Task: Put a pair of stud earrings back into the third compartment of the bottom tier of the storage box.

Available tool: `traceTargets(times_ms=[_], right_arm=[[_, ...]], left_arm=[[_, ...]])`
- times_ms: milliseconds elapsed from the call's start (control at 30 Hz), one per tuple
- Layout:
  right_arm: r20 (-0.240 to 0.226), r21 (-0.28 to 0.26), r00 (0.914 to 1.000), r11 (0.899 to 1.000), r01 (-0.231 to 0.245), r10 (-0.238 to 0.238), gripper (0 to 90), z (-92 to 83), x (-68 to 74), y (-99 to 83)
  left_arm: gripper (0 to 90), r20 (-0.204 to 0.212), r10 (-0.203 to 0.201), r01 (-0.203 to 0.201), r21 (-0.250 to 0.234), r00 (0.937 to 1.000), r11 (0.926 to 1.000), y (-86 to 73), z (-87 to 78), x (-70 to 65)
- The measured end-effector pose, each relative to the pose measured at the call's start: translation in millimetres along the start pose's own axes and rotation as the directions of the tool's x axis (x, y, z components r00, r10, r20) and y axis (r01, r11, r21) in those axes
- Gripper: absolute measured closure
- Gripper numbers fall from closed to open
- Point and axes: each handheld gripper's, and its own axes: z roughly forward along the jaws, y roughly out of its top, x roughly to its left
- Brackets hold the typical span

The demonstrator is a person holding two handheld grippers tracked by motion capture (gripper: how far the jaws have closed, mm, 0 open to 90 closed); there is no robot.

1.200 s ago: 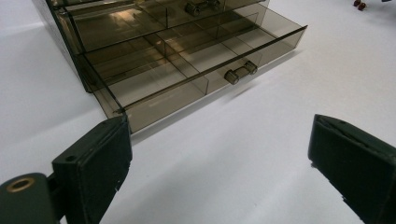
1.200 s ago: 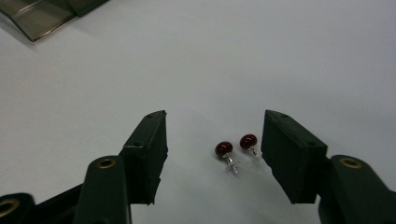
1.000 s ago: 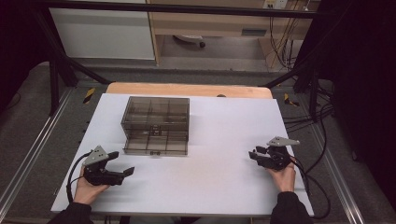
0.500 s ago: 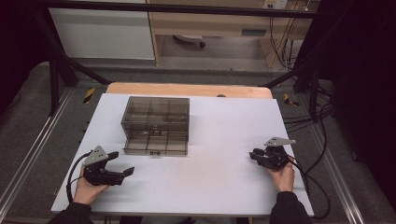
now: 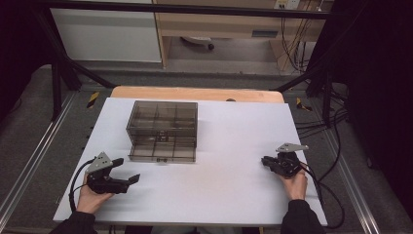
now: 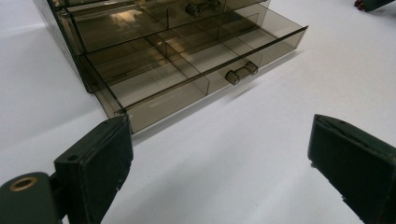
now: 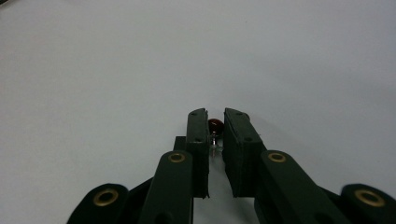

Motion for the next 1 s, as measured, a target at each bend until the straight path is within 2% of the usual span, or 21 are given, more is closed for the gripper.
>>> traceTargets(times_ms=[267,400,500,767,833,1000], right_arm=[[0.007,-0.002,0.9999,1.0,-0.015,0.015,81.9,-1.6,0.9,0.1],[-0.003,-0.005,0.9997,1.0,-0.024,0.024,82.2,-3.5,2.6,0.6],[-0.012,0.001,0.9998,1.0,-0.014,0.014,82.4,-4.9,5.1,2.2],[-0.042,-0.014,0.9991,1.0,-0.007,0.007,82.5,-12.5,16.7,9.3],[-0.052,-0.032,0.9987,0.999,0.002,-0.004,82.5,-14.5,20.2,11.6],[-0.084,-0.051,0.9962,0.999,0.018,-0.022,82.5,-18.4,33.6,20.1]], left_arm=[[6.4,-0.002,0.0,0.0,-0.002,1.0,1.0,0.2,-0.3,-0.1],[6.4,-0.004,0.0,0.0,-0.003,1.0,1.0,0.4,-0.6,0.0],[6.4,-0.006,0.001,-0.001,-0.001,1.0,1.0,0.5,-0.2,-0.1],[6.4,-0.01,0.001,-0.001,0.003,1.0,1.0,0.5,0.9,-0.8],[6.4,-0.009,0.002,-0.002,0.008,1.0,1.0,0.3,1.3,-1.0],[6.4,-0.01,0.004,-0.004,0.008,0.9999,1.0,0.4,1.4,-1.1]])
